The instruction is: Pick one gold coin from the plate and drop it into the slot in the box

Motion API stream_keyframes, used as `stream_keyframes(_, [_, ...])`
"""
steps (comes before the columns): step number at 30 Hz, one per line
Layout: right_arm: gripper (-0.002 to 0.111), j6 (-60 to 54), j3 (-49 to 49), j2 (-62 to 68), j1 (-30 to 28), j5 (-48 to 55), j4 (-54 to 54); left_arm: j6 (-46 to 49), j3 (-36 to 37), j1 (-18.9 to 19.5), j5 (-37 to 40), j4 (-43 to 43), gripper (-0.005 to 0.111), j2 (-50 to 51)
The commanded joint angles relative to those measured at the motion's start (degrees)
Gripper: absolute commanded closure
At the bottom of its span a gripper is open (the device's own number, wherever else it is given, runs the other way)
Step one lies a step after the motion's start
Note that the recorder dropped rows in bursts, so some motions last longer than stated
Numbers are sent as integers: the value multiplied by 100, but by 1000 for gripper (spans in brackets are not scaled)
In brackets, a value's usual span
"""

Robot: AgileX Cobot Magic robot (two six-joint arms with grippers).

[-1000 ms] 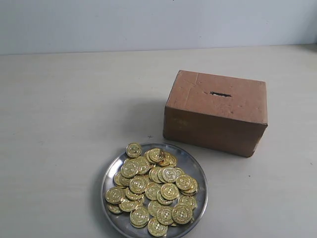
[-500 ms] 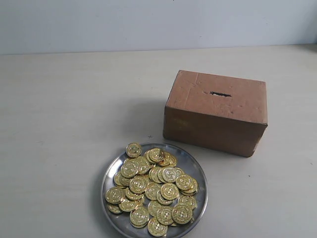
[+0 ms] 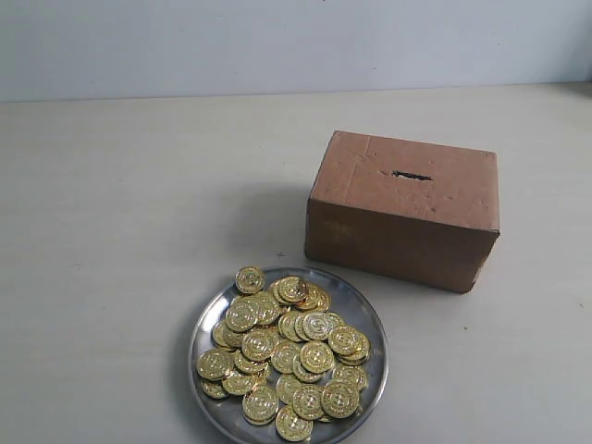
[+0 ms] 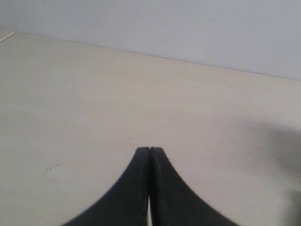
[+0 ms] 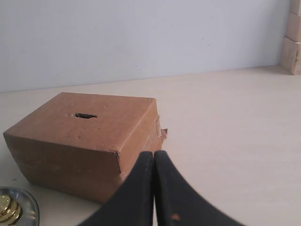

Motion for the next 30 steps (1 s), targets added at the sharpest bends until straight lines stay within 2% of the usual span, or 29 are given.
stream_keyframes(1, [108, -49, 26, -39, -26, -49, -44, -14, 19, -33, -8, -26, 107, -30])
stream_keyframes(11, [108, -45, 26, -39, -26, -284, -39, -14, 19, -33, -8, -26, 107, -30])
stream_keyframes(16, [108, -66, 26, -39, -26, -1244, -172, -14, 19, -33, -8, -26, 107, -30])
stream_keyframes(22, [108, -23, 26, -39, -26, -1813, -151, -14, 19, -33, -8, -26, 107, -30])
stream_keyframes(25, [108, 852, 26, -39, -26, -2270, 504, -14, 19, -33, -8, -26, 107, -30])
stream_keyframes(26, [108, 1770, 26, -39, -26, -2493, 1151, -14, 19, -33, -8, -26, 107, -30])
stream_keyframes(27, [108, 2216, 26, -39, -26, -2555, 1459, -14, 19, -33, -8, -26, 107, -30])
stream_keyframes(30, [108, 2487, 26, -39, -26, -3264, 1653, -14, 19, -33, -8, -26, 107, -30])
